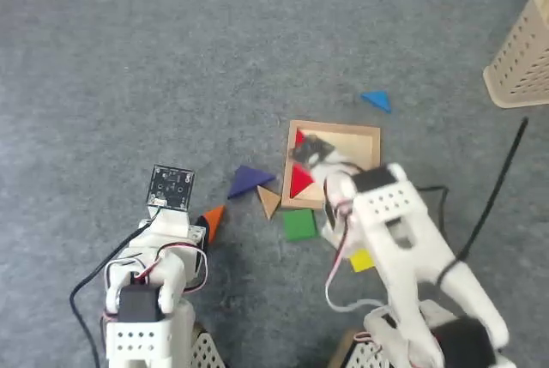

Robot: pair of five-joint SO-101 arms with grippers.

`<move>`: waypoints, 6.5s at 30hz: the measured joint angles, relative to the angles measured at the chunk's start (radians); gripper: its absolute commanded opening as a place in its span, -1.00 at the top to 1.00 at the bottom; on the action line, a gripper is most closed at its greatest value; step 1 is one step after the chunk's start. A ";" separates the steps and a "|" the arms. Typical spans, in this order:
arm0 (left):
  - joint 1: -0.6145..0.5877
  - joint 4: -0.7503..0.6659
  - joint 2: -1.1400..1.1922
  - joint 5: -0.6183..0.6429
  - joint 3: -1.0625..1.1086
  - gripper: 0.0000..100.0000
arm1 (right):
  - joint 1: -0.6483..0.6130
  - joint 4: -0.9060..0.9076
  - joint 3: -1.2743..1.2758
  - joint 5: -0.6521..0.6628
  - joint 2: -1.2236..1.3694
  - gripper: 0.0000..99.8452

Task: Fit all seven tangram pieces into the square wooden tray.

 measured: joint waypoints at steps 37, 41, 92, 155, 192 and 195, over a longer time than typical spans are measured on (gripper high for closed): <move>0.000 0.000 0.000 0.000 0.000 0.73 | -0.021 -0.130 0.265 0.293 -0.106 0.37; 0.000 0.000 0.000 0.000 0.000 0.73 | -0.021 -0.155 0.276 0.295 -0.106 0.39; 0.000 0.000 0.000 0.000 0.000 0.73 | -0.020 -0.018 -0.535 0.218 0.333 0.71; 0.000 0.000 0.000 0.000 0.000 0.73 | 0.098 -0.318 -0.746 -0.123 0.655 0.99; 0.000 0.000 0.000 0.000 0.000 0.73 | 0.132 -0.528 -0.511 -0.006 0.620 0.99; 0.000 0.000 0.000 0.000 0.000 0.73 | 0.157 -0.528 -0.514 -0.006 0.628 0.99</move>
